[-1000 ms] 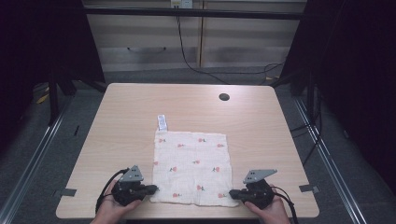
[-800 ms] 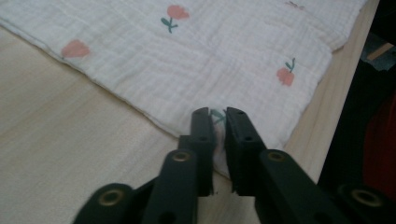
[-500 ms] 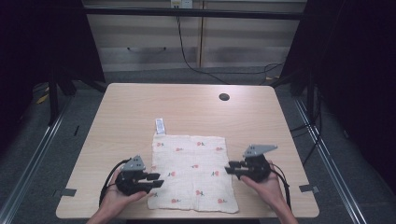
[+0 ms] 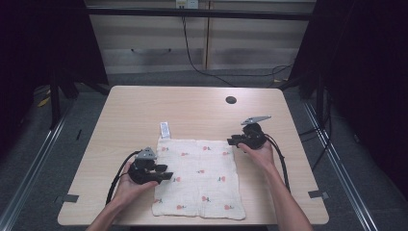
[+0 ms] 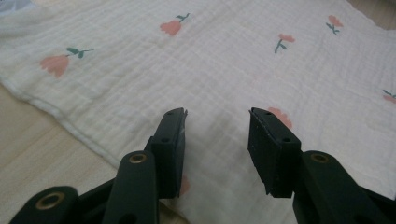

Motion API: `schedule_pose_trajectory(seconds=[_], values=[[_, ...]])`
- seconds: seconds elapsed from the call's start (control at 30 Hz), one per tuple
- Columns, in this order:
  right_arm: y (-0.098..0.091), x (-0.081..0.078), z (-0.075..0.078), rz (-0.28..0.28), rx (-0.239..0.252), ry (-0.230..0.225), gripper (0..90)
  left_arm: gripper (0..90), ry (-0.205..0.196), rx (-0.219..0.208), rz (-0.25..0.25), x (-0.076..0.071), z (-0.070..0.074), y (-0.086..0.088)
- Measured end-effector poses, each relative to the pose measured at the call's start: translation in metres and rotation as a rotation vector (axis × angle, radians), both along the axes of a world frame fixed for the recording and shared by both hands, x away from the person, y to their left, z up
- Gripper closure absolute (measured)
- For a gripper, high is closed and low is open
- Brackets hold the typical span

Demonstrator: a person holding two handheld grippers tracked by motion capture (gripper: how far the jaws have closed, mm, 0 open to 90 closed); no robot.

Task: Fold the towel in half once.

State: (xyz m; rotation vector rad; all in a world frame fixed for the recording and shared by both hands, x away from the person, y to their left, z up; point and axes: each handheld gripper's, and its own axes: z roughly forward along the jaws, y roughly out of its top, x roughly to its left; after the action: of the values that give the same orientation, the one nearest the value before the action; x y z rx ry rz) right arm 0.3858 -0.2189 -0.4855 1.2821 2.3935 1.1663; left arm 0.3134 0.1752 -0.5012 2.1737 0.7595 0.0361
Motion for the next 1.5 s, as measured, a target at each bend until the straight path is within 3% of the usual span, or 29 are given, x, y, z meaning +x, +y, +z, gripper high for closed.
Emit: schedule_pose_trajectory(seconds=[0.13,0.2,0.27,0.37,0.53,0.6,0.73,0.8,0.9,0.97,1.03,1.13,1.2,1.27,1.33,1.4,1.43,1.5], values=[[0.003,0.009,-0.005,-0.004,-0.020,0.022,67.4,56.5,-0.002,-0.006,0.003,0.000,-0.001,0.001],[0.003,0.011,-0.010,-0.006,-0.050,0.034,67.5,56.8,-0.024,0.004,0.013,-0.002,-0.001,0.000],[0.002,0.011,-0.014,-0.003,-0.047,0.034,67.6,56.6,-0.042,0.016,0.012,-0.004,-0.001,-0.001],[0.002,0.010,-0.017,0.001,-0.046,0.033,68.9,56.8,-0.031,-0.005,0.009,-0.003,-0.002,0.001],[0.006,0.006,-0.017,0.035,-0.077,0.020,84.9,58.9,-0.038,-0.012,0.008,-0.002,-0.004,0.003],[0.005,0.005,-0.017,0.032,-0.067,0.026,86.8,58.6,-0.048,-0.003,0.009,-0.004,-0.003,0.002],[0.004,0.003,-0.016,0.030,-0.022,0.020,87.6,56.7,-0.036,-0.010,0.007,-0.004,-0.003,0.002],[0.003,0.003,-0.015,0.026,-0.018,0.020,87.6,56.6,-0.023,-0.013,0.004,-0.002,-0.003,0.003],[0.002,0.002,-0.013,0.022,-0.001,0.012,87.6,51.1,0.026,-0.029,-0.001,-0.002,-0.001,0.005],[0.002,0.001,-0.012,0.024,0.002,0.013,87.6,50.5,0.020,-0.032,-0.002,-0.005,-0.002,0.007],[0.001,0.000,-0.012,0.019,0.009,0.006,87.7,51.0,0.041,-0.047,-0.008,-0.003,-0.002,0.009],[-0.002,-0.003,-0.012,0.008,0.013,0.008,87.8,47.9,0.045,-0.067,0.018,0.004,0.004,0.015],[-0.004,-0.005,-0.012,0.010,0.022,0.010,87.7,47.1,0.005,-0.071,0.056,0.012,0.012,0.019],[-0.006,-0.005,-0.011,0.012,0.019,0.003,87.7,46.5,0.033,-0.077,0.097,0.025,0.015,0.024],[-0.007,-0.005,-0.010,0.012,0.023,-0.007,87.8,47.3,0.027,-0.058,0.154,0.036,0.015,0.027],[-0.006,-0.006,-0.009,0.013,0.021,-0.002,87.8,46.2,0.019,-0.098,0.204,0.048,0.013,0.033],[-0.005,-0.006,-0.009,0.013,0.022,-0.001,87.7,46.3,0.035,-0.104,0.203,0.055,0.012,0.035],[-0.005,-0.007,-0.009,0.016,0.021,-0.001,87.7,43.8,0.025,-0.114,0.230,0.065,0.010,0.036]])
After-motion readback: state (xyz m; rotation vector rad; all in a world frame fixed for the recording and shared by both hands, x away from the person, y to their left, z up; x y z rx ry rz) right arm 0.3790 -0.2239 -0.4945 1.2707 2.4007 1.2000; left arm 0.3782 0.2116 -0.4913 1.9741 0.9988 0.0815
